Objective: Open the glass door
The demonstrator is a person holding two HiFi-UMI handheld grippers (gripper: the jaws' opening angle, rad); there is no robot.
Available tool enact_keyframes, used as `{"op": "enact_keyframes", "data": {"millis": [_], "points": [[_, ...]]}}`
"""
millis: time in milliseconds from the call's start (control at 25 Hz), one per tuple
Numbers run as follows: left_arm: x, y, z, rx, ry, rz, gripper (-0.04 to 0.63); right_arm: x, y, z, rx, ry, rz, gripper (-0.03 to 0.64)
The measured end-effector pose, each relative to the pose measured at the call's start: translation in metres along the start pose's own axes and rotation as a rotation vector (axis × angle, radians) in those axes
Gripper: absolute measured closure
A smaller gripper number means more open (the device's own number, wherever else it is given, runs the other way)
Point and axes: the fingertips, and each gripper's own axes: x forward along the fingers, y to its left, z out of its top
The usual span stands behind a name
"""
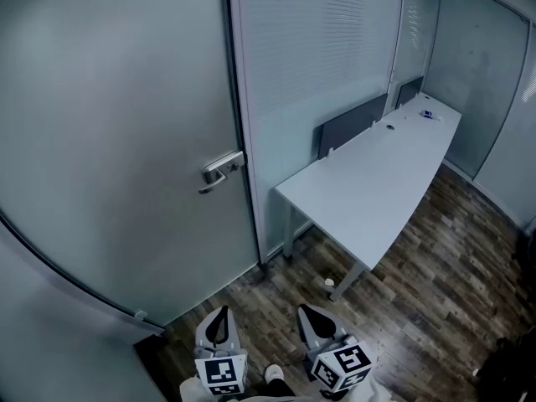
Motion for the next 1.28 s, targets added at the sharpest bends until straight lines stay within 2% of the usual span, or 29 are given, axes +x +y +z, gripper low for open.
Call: {"op": "enact_keyframes", "data": {"millis": [360,600,960,1120,1280], "points": [[0.047,0.03,0.018,-0.006,-0.028,-0.011,0.591,0.049,-0.011,0.016,-0.013,0.011,-0.021,0.612],[0.076,0.044,0.016,-0.022,-0.023,0.024,0.591,0.09,-0.022,0.024,-0.026,0.024,0.02,0.612],[0.14,0.081,0.017,-0.053,0.015,0.198,0.591,0.19,-0.047,0.048,-0.048,0.063,0.189,0.612],[0.177,0.085,0.022,-0.063,0.038,0.28,0.591,0.233,-0.067,0.059,-0.06,0.101,0.283,0.612],[0.211,0.088,0.038,-0.057,0.05,0.349,0.591,0.271,-0.093,0.076,-0.057,0.131,0.341,0.612]]}}
